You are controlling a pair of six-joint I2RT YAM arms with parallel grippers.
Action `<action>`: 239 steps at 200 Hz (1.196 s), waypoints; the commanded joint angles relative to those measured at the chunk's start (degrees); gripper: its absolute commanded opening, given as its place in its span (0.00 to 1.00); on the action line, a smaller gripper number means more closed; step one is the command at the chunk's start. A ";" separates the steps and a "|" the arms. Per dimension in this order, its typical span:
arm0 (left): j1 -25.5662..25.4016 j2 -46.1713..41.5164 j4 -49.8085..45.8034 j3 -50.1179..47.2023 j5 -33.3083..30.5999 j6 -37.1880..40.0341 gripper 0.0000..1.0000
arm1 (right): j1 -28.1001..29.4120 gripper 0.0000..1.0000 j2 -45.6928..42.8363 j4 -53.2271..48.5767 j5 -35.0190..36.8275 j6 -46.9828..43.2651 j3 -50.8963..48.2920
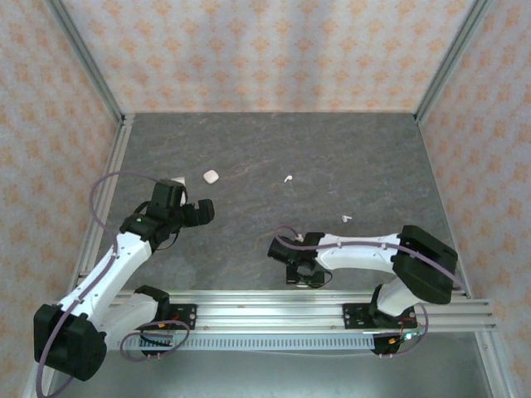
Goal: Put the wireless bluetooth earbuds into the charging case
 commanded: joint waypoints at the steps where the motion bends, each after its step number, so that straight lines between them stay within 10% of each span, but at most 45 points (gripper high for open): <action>1: -0.42 0.40 -2.39 2.66 -0.88 -0.84 1.00 | 0.27 0.46 3.14 -4.27 3.85 -7.52 5.46; 132: -0.24 -0.11 -1.11 -1.43 5.94 -0.68 1.00 | -9.99 0.36 29.89 -16.29 4.47 -65.94 41.99; 239: -0.22 1.16 -0.96 0.52 10.15 2.30 1.00 | -18.17 0.62 24.68 -10.18 -9.39 -62.30 42.53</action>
